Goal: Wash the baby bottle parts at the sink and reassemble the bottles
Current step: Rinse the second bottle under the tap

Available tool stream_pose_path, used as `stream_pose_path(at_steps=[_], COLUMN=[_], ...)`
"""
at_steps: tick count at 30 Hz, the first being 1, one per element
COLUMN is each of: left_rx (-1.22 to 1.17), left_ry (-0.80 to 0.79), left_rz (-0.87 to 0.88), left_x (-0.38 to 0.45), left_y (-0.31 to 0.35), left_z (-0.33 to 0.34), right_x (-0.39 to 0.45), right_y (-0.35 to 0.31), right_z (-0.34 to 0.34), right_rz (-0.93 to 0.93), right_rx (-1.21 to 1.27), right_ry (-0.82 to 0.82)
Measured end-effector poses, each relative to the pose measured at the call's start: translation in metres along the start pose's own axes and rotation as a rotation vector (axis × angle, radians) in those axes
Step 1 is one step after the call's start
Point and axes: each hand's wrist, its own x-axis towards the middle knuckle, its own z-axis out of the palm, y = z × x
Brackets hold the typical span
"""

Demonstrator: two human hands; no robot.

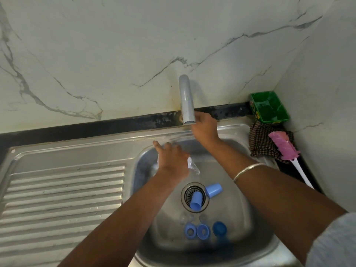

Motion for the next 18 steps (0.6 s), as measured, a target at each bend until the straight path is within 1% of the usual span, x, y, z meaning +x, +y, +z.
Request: stream_pose_path(at_steps=[2, 3, 5, 7, 8, 10, 11, 13, 15, 16, 18], left_rx=[0.089, 0.096, 0.065, -0.011, -0.109, -0.448, -0.61, -0.83, -1.041, -1.188, -1.455], left_ry=[-0.074, -0.106, -0.153, -0.174, -0.17, -0.197, -0.236, -0.322, -0.391, -0.412, -0.467], left_rz=[-0.025, -0.045, -0.073, -0.085, -0.101, -0.154, -0.172, -0.185, -0.215, -0.266, -0.436], left_x=[-0.003, -0.004, -0.007, -0.01, -0.011, -0.013, -0.014, -0.016, -0.019, -0.021, -0.028], left_y=[0.003, 0.003, 0.005, 0.008, 0.009, 0.013, 0.015, 0.022, 0.03, 0.034, 0.043], left_z=[0.002, 0.003, 0.004, 0.007, 0.012, 0.018, 0.019, 0.019, 0.02, 0.021, 0.022], right_x=[-0.011, -0.017, -0.033, -0.048, -0.053, -0.064, -0.067, -0.076, -0.085, -0.089, -0.093], right_y=[0.019, 0.03, 0.058, 0.086, 0.097, 0.116, 0.122, 0.129, 0.128, 0.125, 0.121], right_z=[0.004, 0.005, 0.002, -0.008, -0.013, -0.026, -0.031, -0.044, -0.058, -0.064, -0.076], right_rz=[0.118, 0.183, 0.274, 0.341, 0.375, 0.427, 0.439, 0.425, 0.37, 0.343, 0.313], right_rx=[0.125, 0.2, 0.281, 0.255, 0.242, 0.237, 0.226, 0.18, 0.125, 0.107, 0.096], right_ry=[0.08, 0.097, 0.073, 0.019, -0.014, -0.078, -0.102, -0.11, -0.086, -0.08, -0.091])
